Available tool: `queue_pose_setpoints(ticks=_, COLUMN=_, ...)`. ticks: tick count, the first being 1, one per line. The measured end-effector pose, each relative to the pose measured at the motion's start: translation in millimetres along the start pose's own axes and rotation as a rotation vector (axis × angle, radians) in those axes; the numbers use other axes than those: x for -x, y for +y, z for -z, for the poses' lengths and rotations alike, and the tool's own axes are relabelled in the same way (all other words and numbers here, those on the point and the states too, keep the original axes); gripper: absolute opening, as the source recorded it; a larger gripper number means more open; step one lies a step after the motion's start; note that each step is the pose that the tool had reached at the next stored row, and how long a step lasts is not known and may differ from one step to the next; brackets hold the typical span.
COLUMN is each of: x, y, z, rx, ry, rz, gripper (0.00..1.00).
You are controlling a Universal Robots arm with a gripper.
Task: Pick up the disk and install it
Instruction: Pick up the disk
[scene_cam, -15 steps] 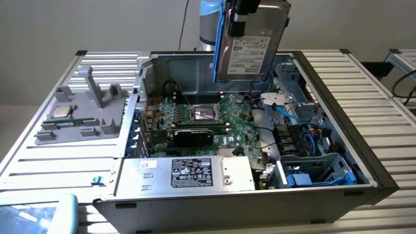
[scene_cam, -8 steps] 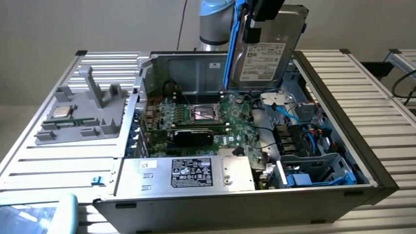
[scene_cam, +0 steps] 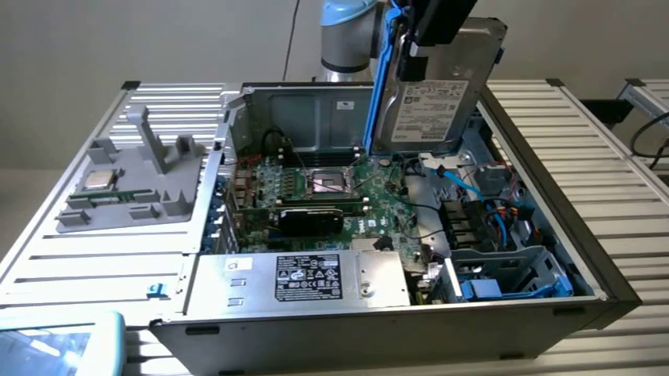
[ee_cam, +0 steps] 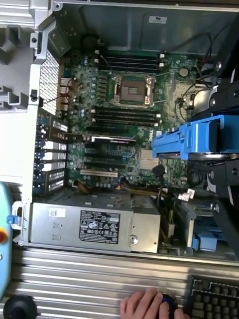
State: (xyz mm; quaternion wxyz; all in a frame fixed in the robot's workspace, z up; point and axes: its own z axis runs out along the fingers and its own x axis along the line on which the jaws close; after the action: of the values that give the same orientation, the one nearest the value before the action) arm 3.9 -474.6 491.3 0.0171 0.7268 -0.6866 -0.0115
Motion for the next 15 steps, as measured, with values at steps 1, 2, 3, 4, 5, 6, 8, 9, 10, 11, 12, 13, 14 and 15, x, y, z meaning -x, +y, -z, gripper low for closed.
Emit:
queue_pose_setpoints(ticks=1, x=-1.2, y=-0.1, z=-0.1, rx=-0.0004, ry=-0.0001, rz=-0.001, gripper=0.37)
queue_pose_setpoints(ticks=2, x=-2.1, y=-0.8, z=-0.2, rx=-0.0007, ry=-0.0002, rz=-0.001, gripper=0.37)
queue_pose_setpoints(ticks=3, x=-3.4, y=-2.5, z=0.0, rx=-0.0008, ry=0.0, rz=-0.001, gripper=0.37)
queue_pose_setpoints(ticks=4, x=-5.2, y=-4.7, z=0.0, rx=-0.0008, ry=-0.0001, rz=-0.001, gripper=0.37)
queue_pose_setpoints(ticks=5, x=-7.2, y=-7.9, z=0.6, rx=-0.0008, ry=-0.0001, rz=-0.001, gripper=0.37)
queue_pose_setpoints(ticks=6, x=-9.0, y=-11.2, z=2.1, rx=-0.0007, ry=0.0001, rz=-0.001, gripper=0.37)
queue_pose_setpoints(ticks=8, x=-12.5, y=-17.6, z=6.6, rx=-0.0008, ry=-0.0001, rz=-0.001, gripper=0.37)
queue_pose_setpoints(ticks=9, x=-13.9, y=-20.9, z=8.8, rx=-0.0008, ry=-0.0002, rz=-0.001, gripper=0.37)
queue_pose_setpoints(ticks=10, x=-15.3, y=-24.2, z=11.1, rx=-0.0007, ry=-0.0002, rz=-0.001, gripper=0.37)
queue_pose_setpoints(ticks=11, x=-16.7, y=-27.6, z=13.4, rx=-0.0008, ry=-0.0003, rz=-0.001, gripper=0.37)
queue_pose_setpoints(ticks=12, x=-18.1, y=-30.9, z=15.6, rx=-0.0008, ry=-0.0006, rz=-0.001, gripper=0.37)
queue_pose_setpoints(ticks=13, x=-19.4, y=-34.2, z=17.9, rx=-0.0008, ry=-0.0006, rz=-0.001, gripper=0.37)
queue_pose_setpoints(ticks=14, x=-20.8, y=-37.6, z=20.2, rx=-0.0008, ry=-0.0007, rz=-0.001, gripper=0.37)
queue_pose_setpoints(ticks=15, x=-22.2, y=-40.8, z=22.5, rx=-0.0008, ry=-0.0008, rz=-0.001, gripper=0.37)
